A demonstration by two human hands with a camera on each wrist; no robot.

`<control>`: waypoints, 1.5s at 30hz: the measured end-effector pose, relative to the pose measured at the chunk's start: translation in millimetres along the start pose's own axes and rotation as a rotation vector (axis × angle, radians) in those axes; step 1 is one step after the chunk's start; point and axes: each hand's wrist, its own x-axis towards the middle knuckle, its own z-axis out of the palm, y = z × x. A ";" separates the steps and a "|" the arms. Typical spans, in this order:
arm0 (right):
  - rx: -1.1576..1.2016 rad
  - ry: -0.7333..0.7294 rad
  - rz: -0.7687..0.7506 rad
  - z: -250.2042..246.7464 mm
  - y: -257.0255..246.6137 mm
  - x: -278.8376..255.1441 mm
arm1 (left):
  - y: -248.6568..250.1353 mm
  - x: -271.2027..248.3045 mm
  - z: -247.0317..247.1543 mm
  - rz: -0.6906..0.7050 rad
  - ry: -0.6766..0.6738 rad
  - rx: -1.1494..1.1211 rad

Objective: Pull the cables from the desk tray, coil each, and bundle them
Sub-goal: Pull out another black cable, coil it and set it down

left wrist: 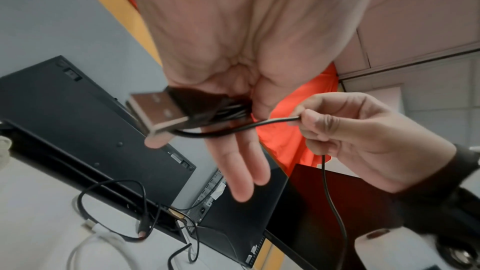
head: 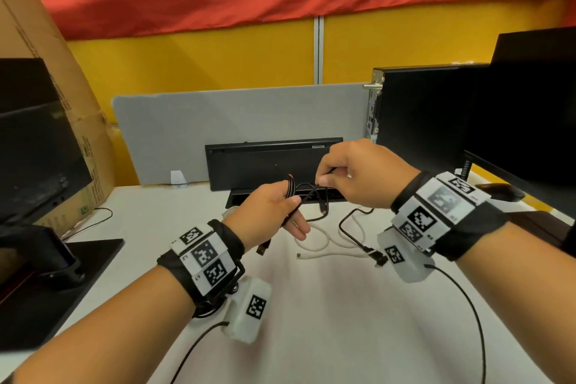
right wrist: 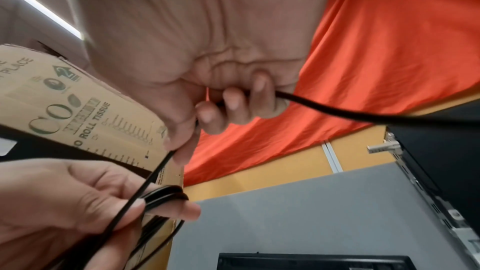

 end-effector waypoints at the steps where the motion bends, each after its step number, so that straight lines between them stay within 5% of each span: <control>1: -0.044 0.024 -0.023 0.9 -0.7 0.1 | -1.1 0.4 -0.1 -0.009 -0.014 -0.005; 9: -0.173 0.204 -0.164 6.8 -11.3 -3.2 | -3.1 -1.4 -1.0 -0.058 -0.027 -0.074; 16: -0.202 0.356 -0.267 7.2 -11.9 1.9 | 7.5 -8.7 1.5 -0.088 -0.240 -0.437; 21: -0.047 0.349 -0.217 11.0 -1.8 9.9 | 8.0 -15.4 9.8 -0.090 -0.104 -0.419; 26: -0.055 0.547 -0.240 22.1 -4.9 -1.0 | 0.1 -13.7 14.1 -0.200 0.047 -0.661; 33: 0.291 0.000 0.016 64.3 -11.8 -15.1 | 0.3 -8.5 11.8 -0.221 0.053 -0.728; 40: 0.253 0.213 0.072 75.0 -14.8 -7.9 | -1.6 -5.8 6.1 -0.151 -0.011 -0.632; 45: 0.443 0.295 0.166 77.2 -18.7 -8.5 | -0.2 -4.5 8.5 -0.123 0.050 -0.466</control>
